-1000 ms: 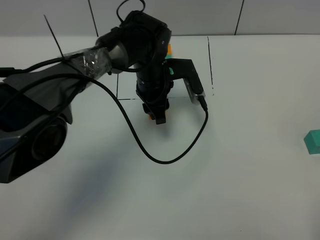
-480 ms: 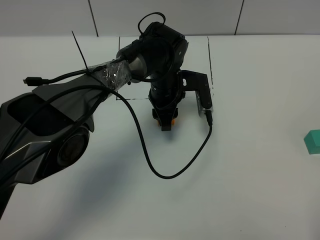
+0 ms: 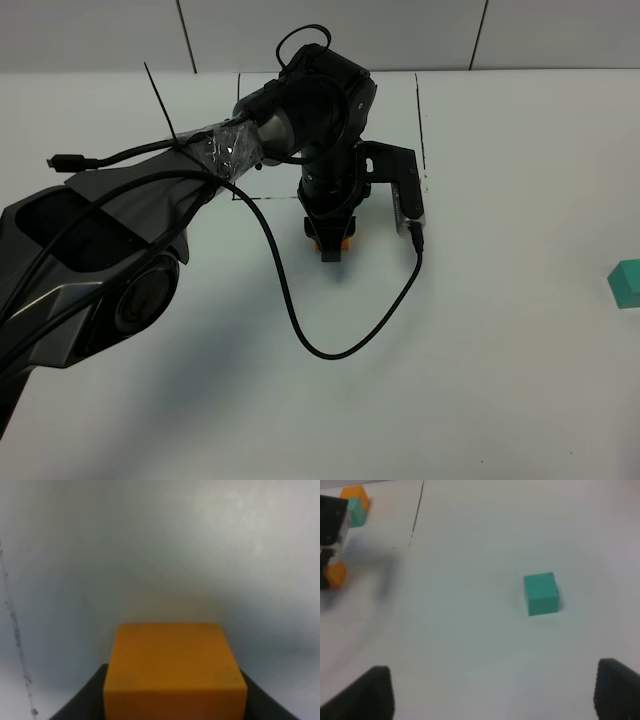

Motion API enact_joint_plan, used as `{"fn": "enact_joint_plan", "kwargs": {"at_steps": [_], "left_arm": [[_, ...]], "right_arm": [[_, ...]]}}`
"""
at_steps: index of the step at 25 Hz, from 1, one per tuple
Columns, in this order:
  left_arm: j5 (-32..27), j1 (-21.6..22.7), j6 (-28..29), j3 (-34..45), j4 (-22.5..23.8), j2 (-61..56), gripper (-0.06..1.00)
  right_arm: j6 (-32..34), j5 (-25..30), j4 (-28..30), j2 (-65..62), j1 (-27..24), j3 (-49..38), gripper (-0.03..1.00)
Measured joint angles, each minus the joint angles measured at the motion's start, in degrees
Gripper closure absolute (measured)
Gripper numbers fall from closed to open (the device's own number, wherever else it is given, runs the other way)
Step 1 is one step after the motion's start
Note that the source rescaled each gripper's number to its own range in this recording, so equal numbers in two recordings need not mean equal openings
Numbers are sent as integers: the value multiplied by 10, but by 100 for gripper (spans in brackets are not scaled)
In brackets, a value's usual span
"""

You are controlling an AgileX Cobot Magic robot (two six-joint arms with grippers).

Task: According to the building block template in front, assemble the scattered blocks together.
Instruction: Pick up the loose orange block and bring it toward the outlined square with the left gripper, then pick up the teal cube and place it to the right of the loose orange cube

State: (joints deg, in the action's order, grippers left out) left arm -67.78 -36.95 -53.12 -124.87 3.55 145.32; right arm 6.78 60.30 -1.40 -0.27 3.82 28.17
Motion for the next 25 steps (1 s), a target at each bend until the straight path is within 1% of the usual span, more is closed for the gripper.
{"fn": "enact_joint_plan", "kwargs": {"at_steps": [5, 6, 7, 8, 10, 13, 15, 16, 18, 20, 25], "left_arm": [[-2, 0, -1, -2, 0, 0, 94], [-2, 0, -1, -2, 0, 1, 92], [-4, 0, -1, -2, 0, 1, 86], [-4, 0, -1, -2, 0, 1, 78], [-4, 0, -1, -2, 0, 2, 57], [-4, 0, -1, -2, 0, 0, 24], [-4, 0, 2, -2, 0, -5, 8], [-4, 0, 7, -2, -1, -10, 2], [-4, 0, 21, -2, -1, -25, -3], [-4, 0, 37, -2, -1, -45, -5], [-5, 6, 92, -2, -4, -83, -6]], "right_arm": [[0, 0, 0, 0, 0, 0, 32], [0, 0, 0, 0, 0, 0, 32], [0, 0, 0, 0, 0, 0, 32], [0, 0, 0, 0, 0, 0, 32], [0, 0, 0, 0, 0, 0, 32], [0, 0, 0, 0, 0, 0, 32], [0, 0, 0, 0, 0, 0, 32], [0, 0, 0, 0, 0, 0, 32], [0, 0, 0, 0, 0, 0, 32], [0, 0, 0, 0, 0, 0, 32], [0, 0, 0, 0, 0, 0, 32]]}}
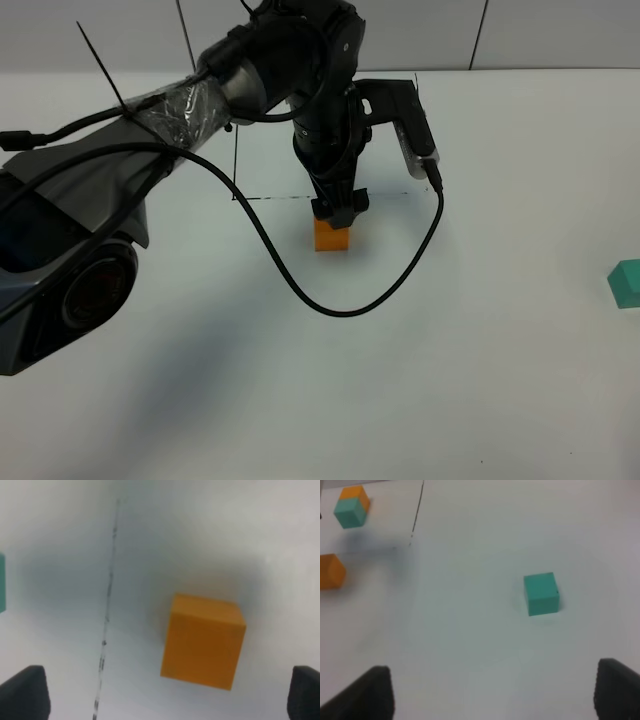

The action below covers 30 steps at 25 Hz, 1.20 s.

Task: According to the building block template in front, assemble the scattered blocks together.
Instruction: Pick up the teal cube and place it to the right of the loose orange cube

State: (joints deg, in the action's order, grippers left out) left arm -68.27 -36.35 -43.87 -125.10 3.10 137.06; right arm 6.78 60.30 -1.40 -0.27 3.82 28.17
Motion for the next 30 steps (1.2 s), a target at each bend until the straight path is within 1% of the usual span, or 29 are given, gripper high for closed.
{"fn": "enact_joint_plan", "kwargs": {"at_steps": [4, 6, 10, 12, 19, 22, 24, 27, 30], "left_arm": [[0, 28, 50, 1, -9, -17, -6], [0, 52, 80, 7, -24, -27, -6], [0, 106, 110, 43, -63, -58, -6], [0, 131, 123, 65, -66, -78, -6], [5, 234, 216, 168, -70, -158, -5], [11, 278, 235, 218, -69, -190, -3], [31, 303, 245, 265, -69, -219, -2], [67, 325, 261, 327, -69, -270, 0], [91, 334, 286, 397, -69, -344, 0]], "right_arm": [[0, 0, 0, 0, 0, 0, 32], [0, 0, 0, 0, 0, 0, 32], [0, 0, 0, 0, 0, 0, 32], [0, 0, 0, 0, 0, 0, 32], [0, 0, 0, 0, 0, 0, 32], [0, 0, 0, 0, 0, 0, 32], [0, 0, 0, 0, 0, 0, 32], [0, 0, 0, 0, 0, 0, 32], [0, 0, 0, 0, 0, 0, 32]]}}
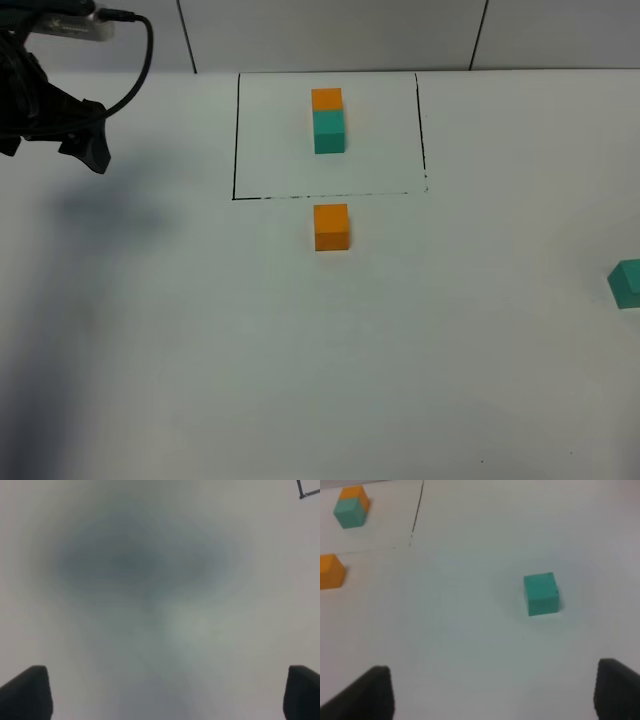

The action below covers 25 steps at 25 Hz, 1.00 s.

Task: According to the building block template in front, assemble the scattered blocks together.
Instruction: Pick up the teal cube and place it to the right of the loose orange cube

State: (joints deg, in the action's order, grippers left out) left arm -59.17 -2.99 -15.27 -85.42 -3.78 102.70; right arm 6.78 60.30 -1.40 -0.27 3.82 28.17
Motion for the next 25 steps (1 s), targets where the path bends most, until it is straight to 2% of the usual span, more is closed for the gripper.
{"fn": "enact_joint_plan", "kwargs": {"at_steps": [11, 20, 25], "left_arm": [[18, 0, 99, 242, -1, -324, 5], [9, 0, 138, 407, -1, -593, 9], [4, 0, 143, 470, -1, -717, 11]], "right_arm": [[0, 0, 0, 0, 0, 0, 32], [0, 0, 0, 0, 0, 0, 32], [0, 0, 0, 0, 0, 0, 32]]}}
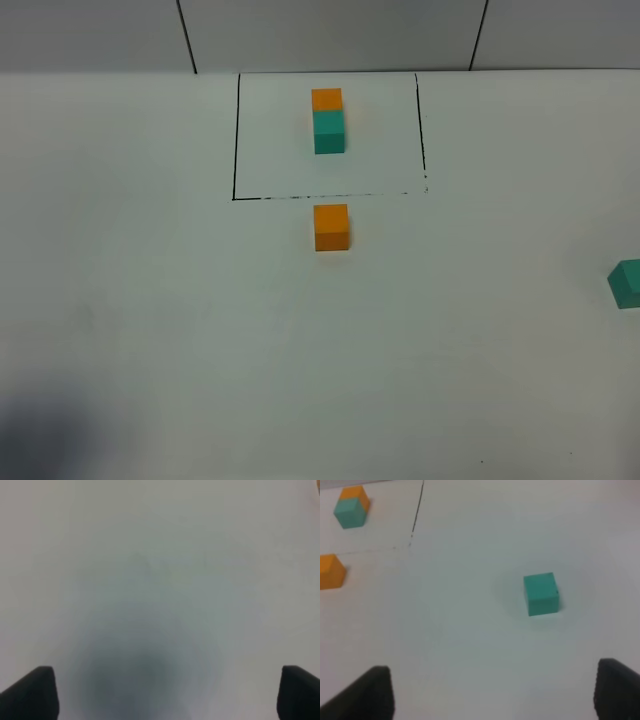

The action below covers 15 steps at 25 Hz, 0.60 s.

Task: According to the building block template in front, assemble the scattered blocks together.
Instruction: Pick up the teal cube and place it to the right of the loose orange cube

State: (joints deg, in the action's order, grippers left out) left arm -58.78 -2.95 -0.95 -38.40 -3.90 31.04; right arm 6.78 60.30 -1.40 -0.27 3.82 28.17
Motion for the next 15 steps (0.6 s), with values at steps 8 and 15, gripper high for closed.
{"fn": "enact_joint_plan", "kwargs": {"at_steps": [8, 15], "left_arm": [[-34, 0, 16, 64, -1, -129, 16], [-21, 0, 16, 95, -1, -208, 19]], "right_arm": [[0, 0, 0, 0, 0, 0, 32], [0, 0, 0, 0, 0, 0, 32]]}}
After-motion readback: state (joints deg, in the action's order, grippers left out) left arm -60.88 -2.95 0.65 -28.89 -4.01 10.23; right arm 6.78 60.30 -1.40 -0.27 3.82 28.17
